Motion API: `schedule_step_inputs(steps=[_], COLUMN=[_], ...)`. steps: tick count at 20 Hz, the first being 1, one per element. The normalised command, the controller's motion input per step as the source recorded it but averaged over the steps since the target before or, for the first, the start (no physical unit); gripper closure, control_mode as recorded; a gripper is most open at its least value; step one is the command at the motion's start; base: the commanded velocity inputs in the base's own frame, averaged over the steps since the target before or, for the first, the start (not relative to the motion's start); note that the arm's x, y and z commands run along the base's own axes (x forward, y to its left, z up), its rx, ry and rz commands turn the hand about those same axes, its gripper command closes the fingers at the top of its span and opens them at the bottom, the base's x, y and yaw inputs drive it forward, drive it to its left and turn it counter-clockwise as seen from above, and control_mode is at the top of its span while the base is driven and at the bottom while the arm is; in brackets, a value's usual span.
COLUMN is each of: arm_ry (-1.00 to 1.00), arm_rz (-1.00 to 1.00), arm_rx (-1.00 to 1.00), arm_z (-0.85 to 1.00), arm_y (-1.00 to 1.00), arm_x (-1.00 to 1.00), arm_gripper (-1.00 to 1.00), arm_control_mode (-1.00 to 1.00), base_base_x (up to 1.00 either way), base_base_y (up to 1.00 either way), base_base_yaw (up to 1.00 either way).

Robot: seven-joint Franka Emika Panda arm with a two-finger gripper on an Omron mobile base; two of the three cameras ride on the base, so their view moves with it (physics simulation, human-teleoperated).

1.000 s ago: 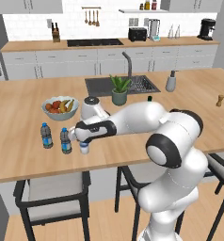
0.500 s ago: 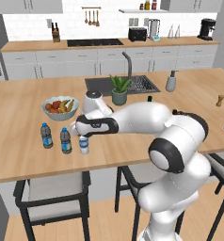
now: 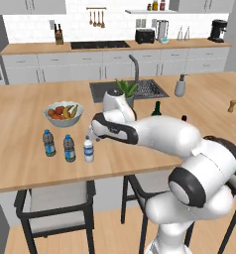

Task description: Move the plastic bottles in the middle to the plastics group, and the glass bottles in the middle to the glass group.

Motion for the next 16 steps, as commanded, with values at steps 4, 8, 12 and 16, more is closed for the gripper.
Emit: schedule_step_inputs(steps=[4,8,12,16], arm_ry=[0.00,0.00,0.00,0.00], arm_rz=[-0.02,-0.02,-0.03,-0.05], arm_rx=[0.00,0.00,0.00,0.00], arm_z=[0.02,0.02,0.05,0.07], arm_y=[-0.77,-0.78,-0.82,-0.88], arm_x=[-0.26,-0.23,-0.21,-0.19], arm_gripper=[-1.00,-1.00,-1.00,-1.00], arm_control_mode=[-1.00,-1.00,-1.00,-1.00], base_base_x=[0.00,0.00,0.00,0.00], base_base_y=[0.00,0.00,0.00,0.00], base_base_yaw=[0.00,0.00,0.00,0.00])
